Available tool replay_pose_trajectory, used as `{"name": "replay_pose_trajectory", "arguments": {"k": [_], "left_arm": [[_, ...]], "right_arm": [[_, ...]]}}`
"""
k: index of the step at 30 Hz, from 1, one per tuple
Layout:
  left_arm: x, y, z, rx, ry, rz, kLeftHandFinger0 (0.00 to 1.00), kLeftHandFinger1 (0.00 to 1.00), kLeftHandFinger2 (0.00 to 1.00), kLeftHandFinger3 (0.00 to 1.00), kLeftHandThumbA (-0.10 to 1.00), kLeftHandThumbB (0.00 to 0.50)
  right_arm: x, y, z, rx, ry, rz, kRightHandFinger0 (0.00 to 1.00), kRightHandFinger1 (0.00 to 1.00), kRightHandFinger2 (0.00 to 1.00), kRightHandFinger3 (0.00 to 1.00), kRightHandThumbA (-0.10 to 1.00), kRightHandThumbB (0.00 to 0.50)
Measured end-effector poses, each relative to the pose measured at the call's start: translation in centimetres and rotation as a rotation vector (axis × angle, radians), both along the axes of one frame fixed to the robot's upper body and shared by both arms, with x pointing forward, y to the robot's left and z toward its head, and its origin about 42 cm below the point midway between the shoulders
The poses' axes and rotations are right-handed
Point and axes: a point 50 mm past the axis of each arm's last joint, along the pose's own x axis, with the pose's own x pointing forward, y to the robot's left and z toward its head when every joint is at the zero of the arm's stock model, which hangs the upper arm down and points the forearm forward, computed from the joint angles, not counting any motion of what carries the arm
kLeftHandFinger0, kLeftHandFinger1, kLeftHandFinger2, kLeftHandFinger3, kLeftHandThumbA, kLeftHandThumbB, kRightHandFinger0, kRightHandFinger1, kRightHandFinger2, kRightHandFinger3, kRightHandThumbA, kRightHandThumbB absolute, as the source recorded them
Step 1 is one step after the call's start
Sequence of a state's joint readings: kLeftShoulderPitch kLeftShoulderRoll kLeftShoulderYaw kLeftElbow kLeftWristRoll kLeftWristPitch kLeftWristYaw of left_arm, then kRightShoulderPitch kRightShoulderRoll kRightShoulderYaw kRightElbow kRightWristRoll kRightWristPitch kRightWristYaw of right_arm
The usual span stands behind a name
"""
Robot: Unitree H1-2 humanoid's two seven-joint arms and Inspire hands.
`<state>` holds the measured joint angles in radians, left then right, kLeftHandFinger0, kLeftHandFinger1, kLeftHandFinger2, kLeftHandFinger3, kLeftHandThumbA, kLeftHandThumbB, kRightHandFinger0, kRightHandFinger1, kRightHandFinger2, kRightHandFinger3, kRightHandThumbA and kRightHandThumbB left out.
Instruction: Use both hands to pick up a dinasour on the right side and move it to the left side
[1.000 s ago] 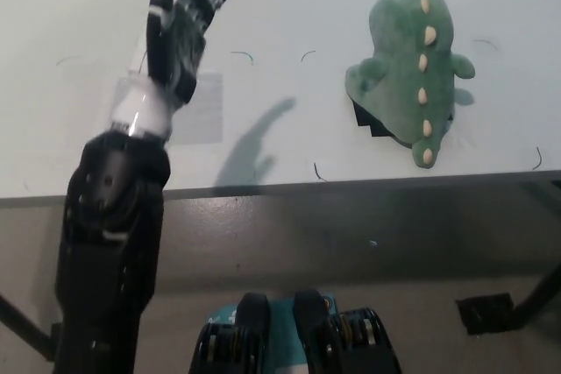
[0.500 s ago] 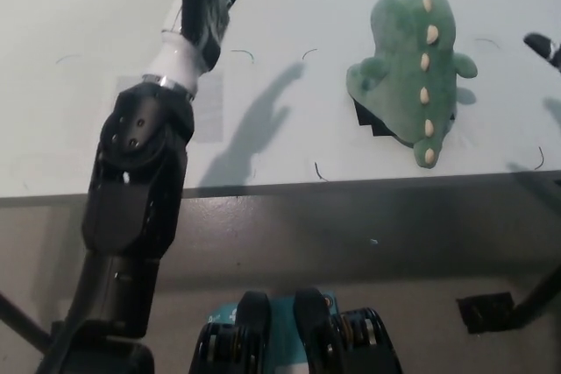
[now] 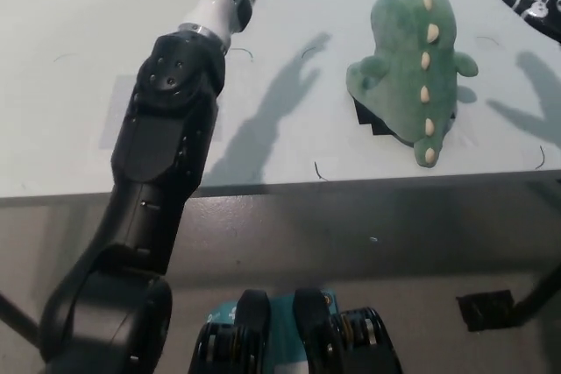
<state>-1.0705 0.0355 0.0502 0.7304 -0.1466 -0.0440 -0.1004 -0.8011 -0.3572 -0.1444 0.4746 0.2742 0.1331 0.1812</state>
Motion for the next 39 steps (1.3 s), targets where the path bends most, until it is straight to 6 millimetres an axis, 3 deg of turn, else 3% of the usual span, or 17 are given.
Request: {"name": "replay_pose_trajectory", "arguments": {"k": [8, 13, 16, 18, 26, 28, 38, 39], "left_arm": [[1.6, -1.7, -1.3, 0.021, 0.117, -0.003, 1.0, 1.0, 1.0, 1.0, 1.0, 0.376], [2.0, -2.7, -1.9, 0.022, 0.172, -0.006, 1.0, 1.0, 1.0, 1.0, 1.0, 0.366], [2.3, -3.1, -2.4, 0.021, 0.21, -0.007, 1.0, 1.0, 1.0, 1.0, 1.0, 0.385], [2.3, -3.4, -2.7, 0.017, 0.232, -0.01, 1.0, 1.0, 1.0, 1.0, 1.0, 0.424], [2.2, -4.1, -4.4, 0.025, 0.297, -0.027, 1.0, 1.0, 1.0, 1.0, 1.0, 0.386], [2.2, -4.1, -4.9, 0.031, 0.315, -0.026, 1.0, 1.0, 1.0, 1.0, 1.0, 0.389], [1.9, -4.6, -7.0, 0.059, 0.384, -0.029, 1.0, 1.0, 1.0, 1.0, 1.0, 0.39], [1.9, -4.6, -7.0, 0.06, 0.387, -0.029, 1.0, 1.0, 1.0, 1.0, 1.0, 0.401]], "right_arm": [[3.5, 0.5, -1.3, -0.008, 0.083, -0.012, 1.0, 1.0, 1.0, 1.0, 1.0, 0.284], [3.8, 0.7, -1.7, -0.034, 0.077, -0.014, 1.0, 1.0, 1.0, 1.0, 1.0, 0.268], [3.8, 0.5, -2.3, -0.037, 0.086, -0.018, 1.0, 1.0, 1.0, 1.0, 1.0, 0.292], [3.8, 0.4, -2.7, -0.04, 0.092, -0.022, 1.0, 1.0, 1.0, 1.0, 1.0, 0.264], [4.4, 0.3, -3.2, -0.039, 0.114, -0.031, 1.0, 1.0, 1.0, 1.0, 1.0, 0.275], [4.7, 0.4, -3.2, -0.036, 0.132, -0.035, 1.0, 1.0, 1.0, 1.0, 1.0, 0.234], [5.2, 0.8, -5.0, -0.019, 0.213, -0.046, 1.0, 1.0, 1.0, 1.0, 1.0, 0.197], [5.2, 0.9, -5.1, -0.018, 0.218, -0.046, 1.0, 1.0, 1.0, 1.0, 1.0, 0.175]]}}
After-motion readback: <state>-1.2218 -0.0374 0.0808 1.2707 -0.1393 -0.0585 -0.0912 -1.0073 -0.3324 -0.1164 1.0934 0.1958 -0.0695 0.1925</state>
